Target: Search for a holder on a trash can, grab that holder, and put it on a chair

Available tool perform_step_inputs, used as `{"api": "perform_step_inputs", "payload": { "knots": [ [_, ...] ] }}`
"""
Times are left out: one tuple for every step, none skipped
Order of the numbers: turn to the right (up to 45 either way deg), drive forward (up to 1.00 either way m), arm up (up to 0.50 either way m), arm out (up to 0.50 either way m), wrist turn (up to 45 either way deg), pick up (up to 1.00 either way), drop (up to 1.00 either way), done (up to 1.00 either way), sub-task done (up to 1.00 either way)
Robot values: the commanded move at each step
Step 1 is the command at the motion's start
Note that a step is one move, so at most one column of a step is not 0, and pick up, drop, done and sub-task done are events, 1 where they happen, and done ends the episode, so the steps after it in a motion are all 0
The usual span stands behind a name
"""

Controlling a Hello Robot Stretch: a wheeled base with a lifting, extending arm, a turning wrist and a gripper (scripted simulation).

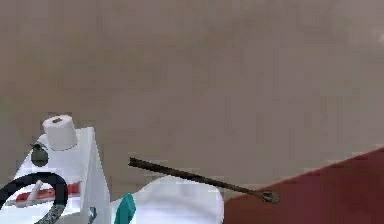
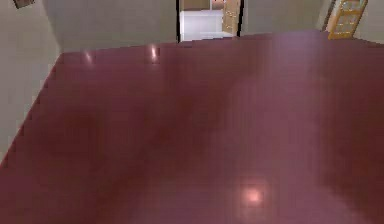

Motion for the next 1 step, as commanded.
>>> {"api": "perform_step_inputs", "payload": {
  "knots": [
    [45.0, 0.00, 0.00, 0.00, 0.0, 0.00, 0.00, 0.00, 0.00]
  ]
}}
